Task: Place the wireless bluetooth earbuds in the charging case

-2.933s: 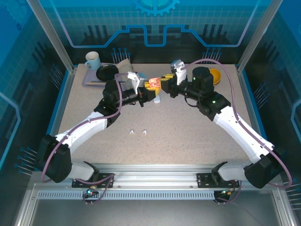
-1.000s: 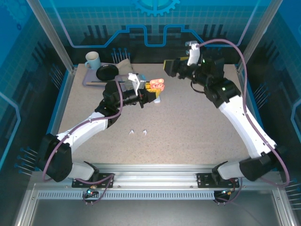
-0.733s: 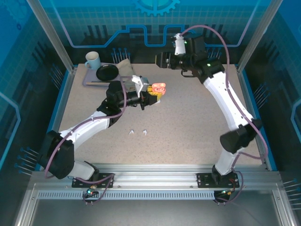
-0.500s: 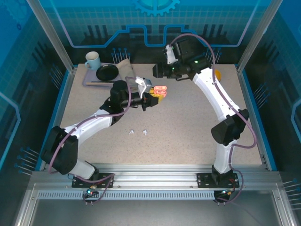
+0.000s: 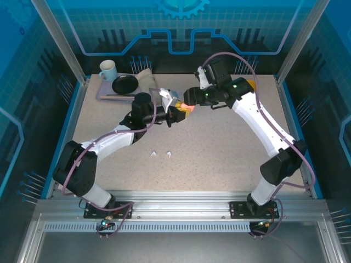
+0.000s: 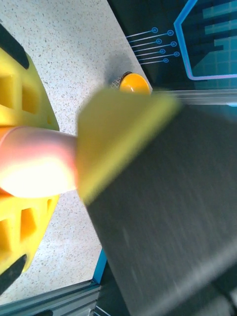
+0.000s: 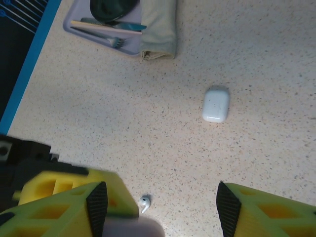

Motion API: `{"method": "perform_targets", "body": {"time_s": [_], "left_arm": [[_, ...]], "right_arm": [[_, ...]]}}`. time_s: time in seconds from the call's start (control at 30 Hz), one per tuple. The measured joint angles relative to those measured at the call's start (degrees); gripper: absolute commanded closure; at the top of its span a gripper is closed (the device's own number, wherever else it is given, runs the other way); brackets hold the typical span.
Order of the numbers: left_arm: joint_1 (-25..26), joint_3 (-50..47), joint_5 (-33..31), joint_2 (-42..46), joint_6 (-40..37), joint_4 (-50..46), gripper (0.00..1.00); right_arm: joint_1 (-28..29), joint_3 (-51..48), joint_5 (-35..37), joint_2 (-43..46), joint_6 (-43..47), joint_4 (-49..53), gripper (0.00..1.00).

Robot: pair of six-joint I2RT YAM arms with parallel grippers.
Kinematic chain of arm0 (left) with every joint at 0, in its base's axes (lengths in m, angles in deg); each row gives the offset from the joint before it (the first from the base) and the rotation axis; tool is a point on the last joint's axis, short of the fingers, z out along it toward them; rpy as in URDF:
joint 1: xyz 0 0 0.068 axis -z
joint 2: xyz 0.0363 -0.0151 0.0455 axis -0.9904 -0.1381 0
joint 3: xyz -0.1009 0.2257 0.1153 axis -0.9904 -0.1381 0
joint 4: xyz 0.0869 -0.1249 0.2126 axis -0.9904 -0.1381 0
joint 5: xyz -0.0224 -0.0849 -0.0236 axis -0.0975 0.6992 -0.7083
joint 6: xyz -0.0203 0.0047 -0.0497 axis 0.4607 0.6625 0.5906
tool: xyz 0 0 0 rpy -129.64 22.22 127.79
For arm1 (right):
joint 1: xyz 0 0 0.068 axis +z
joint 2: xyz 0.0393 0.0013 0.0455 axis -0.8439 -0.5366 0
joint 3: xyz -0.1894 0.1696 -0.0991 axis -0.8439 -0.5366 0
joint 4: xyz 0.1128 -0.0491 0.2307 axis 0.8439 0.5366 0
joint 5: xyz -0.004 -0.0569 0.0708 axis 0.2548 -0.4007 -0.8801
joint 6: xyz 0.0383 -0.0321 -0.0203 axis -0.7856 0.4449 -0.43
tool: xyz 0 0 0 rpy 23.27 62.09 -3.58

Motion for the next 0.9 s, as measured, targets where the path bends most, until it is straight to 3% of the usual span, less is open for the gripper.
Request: {"method": "perform_targets", "body": {"time_s": [0.2,0.4,0.57,0.73,0.9], "left_arm": [[-1.4,4.0,-1.3,-4.0,4.4,-0.1,1.0],[-0.8,14.4,-2.0,-13.3,13.6,-6.8,1.0],[2.3,26.2,-3.1,-26.3,25.1,-15.2,1.0],[6.2,40.6,-3.8,-40.5,35.3,-23.6,1.0],[10.1,49.9,-6.4,-49.3,43.0,-30.5,0.96]], "right_arm": [[-1.6,-7.1,3.0,8.4,-3.5,-1.1,0.34],[-11.1,-21.3,5.3,13.9,-11.0,-6.3,0.33],[-17.1,-32.6,6.8,16.2,-16.3,-8.7,0.33],[-19.1,-36.9,8.0,18.6,-18.9,-10.2,0.32],[-20.0,-39.3,8.6,20.1,-20.5,-11.1,0.32]]}}
